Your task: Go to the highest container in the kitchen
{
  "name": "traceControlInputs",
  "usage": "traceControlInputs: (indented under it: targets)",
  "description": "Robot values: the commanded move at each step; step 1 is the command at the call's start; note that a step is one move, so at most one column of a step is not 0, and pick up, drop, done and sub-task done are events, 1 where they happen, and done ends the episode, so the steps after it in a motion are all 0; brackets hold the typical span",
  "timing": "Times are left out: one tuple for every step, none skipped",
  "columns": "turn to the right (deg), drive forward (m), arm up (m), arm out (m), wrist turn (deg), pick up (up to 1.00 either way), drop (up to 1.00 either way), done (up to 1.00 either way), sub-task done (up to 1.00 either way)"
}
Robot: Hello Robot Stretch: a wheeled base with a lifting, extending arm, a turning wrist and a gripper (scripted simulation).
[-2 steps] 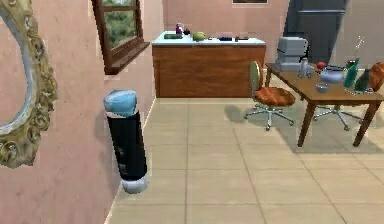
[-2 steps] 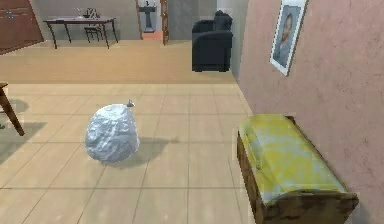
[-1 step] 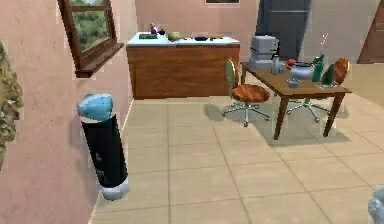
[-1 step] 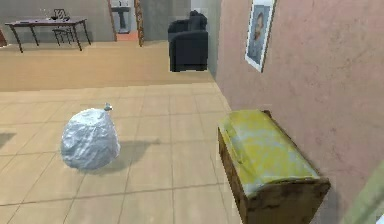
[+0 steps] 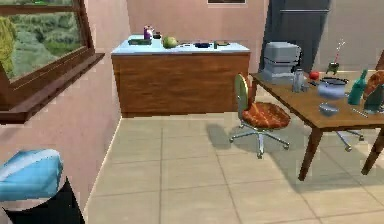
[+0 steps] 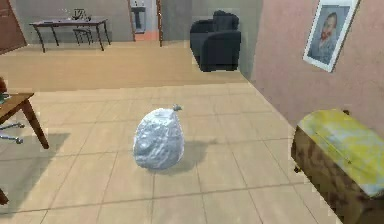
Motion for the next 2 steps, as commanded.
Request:
traceControlInputs:
  targets:
    - [45.0, 0.0, 0.0, 0.0, 0.0, 0.0, 0.0, 0.0, 0.0]
    - [3.0, 0.0, 0.0, 0.0, 0.0, 0.0, 0.0, 0.0, 0.0]
